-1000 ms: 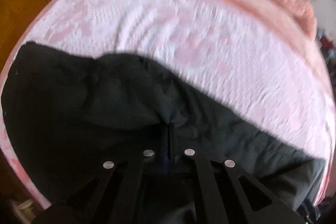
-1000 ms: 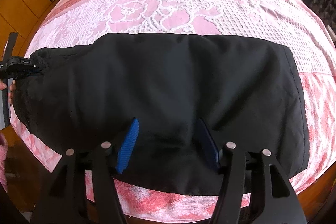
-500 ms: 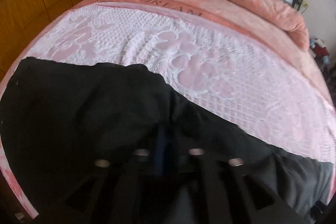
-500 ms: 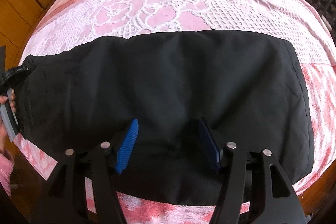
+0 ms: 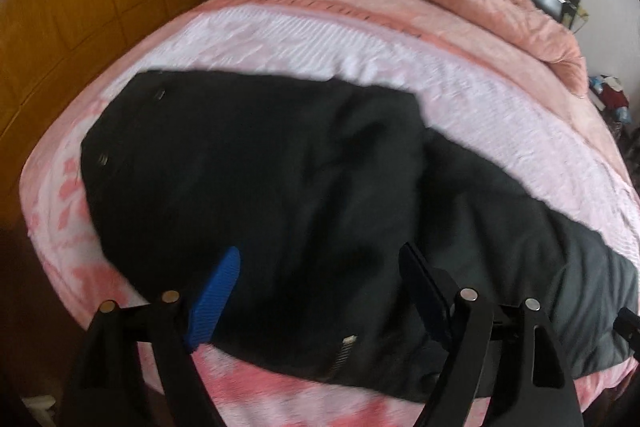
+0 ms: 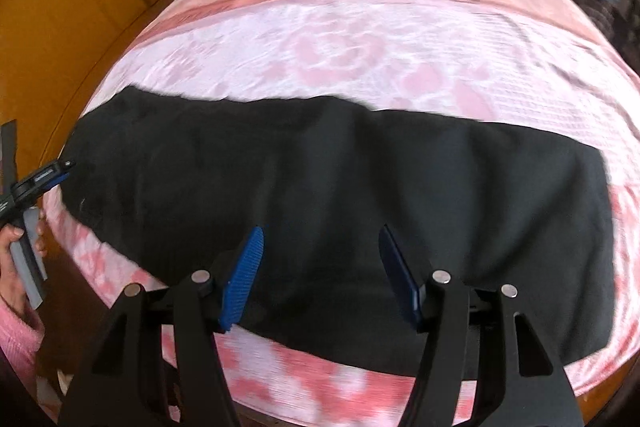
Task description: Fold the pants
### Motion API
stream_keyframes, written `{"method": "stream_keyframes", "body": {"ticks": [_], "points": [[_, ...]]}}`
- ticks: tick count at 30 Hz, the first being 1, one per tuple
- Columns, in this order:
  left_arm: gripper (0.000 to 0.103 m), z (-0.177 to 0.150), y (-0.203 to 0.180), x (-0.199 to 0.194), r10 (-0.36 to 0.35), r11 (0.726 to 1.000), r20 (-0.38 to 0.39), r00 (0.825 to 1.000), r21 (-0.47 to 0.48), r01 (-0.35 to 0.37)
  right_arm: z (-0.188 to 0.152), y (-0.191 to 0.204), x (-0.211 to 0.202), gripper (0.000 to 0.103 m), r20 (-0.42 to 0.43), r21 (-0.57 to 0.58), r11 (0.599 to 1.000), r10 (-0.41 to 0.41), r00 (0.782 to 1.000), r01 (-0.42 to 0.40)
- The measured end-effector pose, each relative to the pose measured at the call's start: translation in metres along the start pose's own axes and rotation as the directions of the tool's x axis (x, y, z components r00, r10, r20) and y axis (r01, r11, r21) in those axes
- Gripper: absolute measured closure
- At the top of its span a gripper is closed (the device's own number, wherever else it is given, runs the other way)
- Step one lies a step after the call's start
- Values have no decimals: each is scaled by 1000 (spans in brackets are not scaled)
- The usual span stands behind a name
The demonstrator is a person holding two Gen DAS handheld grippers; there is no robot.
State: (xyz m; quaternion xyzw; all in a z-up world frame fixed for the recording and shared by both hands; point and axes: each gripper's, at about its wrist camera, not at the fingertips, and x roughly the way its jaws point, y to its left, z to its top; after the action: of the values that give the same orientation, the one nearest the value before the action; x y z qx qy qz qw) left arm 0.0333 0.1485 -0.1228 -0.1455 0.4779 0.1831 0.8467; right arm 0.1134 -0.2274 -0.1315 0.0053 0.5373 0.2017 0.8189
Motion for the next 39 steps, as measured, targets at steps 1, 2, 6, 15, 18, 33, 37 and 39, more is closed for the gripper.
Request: {"method": "stream_keyframes", "body": {"ticks": [1, 2, 6, 15, 18, 33, 37, 39], "points": [[22, -4, 3, 8, 2, 1000, -24, 1000, -9, -2, -2, 5, 9, 42, -21, -4, 1000, -10, 1000, 10], [21, -7, 6, 16, 7, 1000, -49, 999, -18, -8, -3, 7, 19, 42, -50, -4, 1000, -24, 998, 24], [21, -16, 9, 26, 0, 1000, -49, 999, -14, -1, -11, 10, 48, 42, -116, -25, 995, -97, 988, 95], [24, -21, 75, -33, -107, 976, -33, 994, -192, 99, -7, 31, 9, 40, -52, -12, 1000, 23, 998, -24], [28, -26, 114, -33, -226, 920, -67, 972, -344, 190, -8, 48, 7, 40, -51, -41, 998, 53, 997, -56], [50, -35, 137, 9, -502, 727, -71, 862, -574, 376, -19, 69, 35, 39, -126, -77, 997, 5, 992, -15], [50, -34, 137, 18, -473, 738, -103, 875, -589, 330, -20, 66, 36, 39, -129, -71, 997, 4, 992, -13], [50, -34, 140, 26, -472, 730, -112, 875, -607, 315, -20, 68, 35, 39, -124, -79, 997, 4, 992, -14]]}}
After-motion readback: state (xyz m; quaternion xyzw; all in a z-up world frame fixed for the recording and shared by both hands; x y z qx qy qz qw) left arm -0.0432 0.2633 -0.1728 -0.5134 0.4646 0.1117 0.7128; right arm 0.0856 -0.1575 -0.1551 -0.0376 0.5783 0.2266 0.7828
